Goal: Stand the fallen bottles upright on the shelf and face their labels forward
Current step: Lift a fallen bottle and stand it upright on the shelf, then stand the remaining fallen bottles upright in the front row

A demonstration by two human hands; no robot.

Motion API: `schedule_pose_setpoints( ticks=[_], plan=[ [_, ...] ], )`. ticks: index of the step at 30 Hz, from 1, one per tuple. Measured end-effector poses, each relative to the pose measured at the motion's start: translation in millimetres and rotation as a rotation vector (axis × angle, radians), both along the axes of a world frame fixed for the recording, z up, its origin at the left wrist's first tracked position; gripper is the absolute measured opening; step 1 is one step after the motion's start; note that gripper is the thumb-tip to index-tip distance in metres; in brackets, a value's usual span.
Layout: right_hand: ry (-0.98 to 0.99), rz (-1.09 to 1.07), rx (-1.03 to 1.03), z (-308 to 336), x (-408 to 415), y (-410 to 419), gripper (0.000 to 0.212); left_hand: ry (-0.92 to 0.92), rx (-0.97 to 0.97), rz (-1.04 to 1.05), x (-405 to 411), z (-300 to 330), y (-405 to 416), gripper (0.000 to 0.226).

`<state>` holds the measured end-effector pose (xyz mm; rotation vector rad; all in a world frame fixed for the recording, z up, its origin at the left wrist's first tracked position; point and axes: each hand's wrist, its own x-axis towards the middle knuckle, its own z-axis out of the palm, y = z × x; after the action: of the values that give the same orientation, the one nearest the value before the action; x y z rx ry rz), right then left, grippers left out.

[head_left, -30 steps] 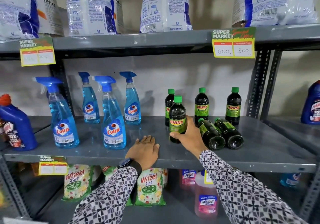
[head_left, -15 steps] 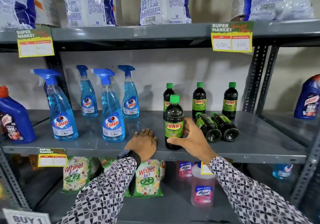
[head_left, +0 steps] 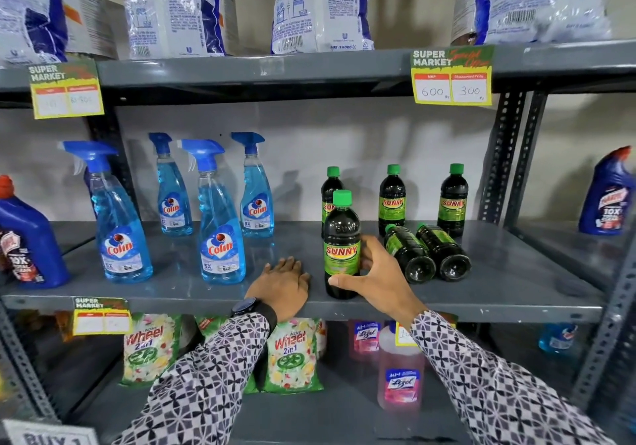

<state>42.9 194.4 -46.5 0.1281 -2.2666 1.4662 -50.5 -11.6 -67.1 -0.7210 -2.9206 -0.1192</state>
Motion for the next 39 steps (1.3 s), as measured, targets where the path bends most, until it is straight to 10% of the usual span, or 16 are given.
schedule_pose_setpoints(
  ticks=[12,17,23,30,39],
  plan=[
    [-0.004,0.009,0.053,15.3,25.1,-2.8,0.078,-0.130,0.104,0.036,6.8,24.2,19.5,0.054],
    [0.268,-0.486,0.356,54.8,29.6,30.9,0.038,-0.076,0.089,0.027,5.6,12.6,21.3,0.055],
    [-0.390,-0.533,0.712,87.5,7.9,71.7,0.031,-0.064,0.095,0.011,9.1,12.4,23.9,0.057],
    [-0.490,-0.434,0.538,81.3,-26.3,78.1,0.074,-0.054,0.096,-0.008,2.2,10.4,21.9,0.057],
    [-0.598,-0.309,0.017,79.6,-23.7,73.6,0.045,-0.042,0.068,-0.018,-4.2,4.0,20.1,0.057]
  ],
)
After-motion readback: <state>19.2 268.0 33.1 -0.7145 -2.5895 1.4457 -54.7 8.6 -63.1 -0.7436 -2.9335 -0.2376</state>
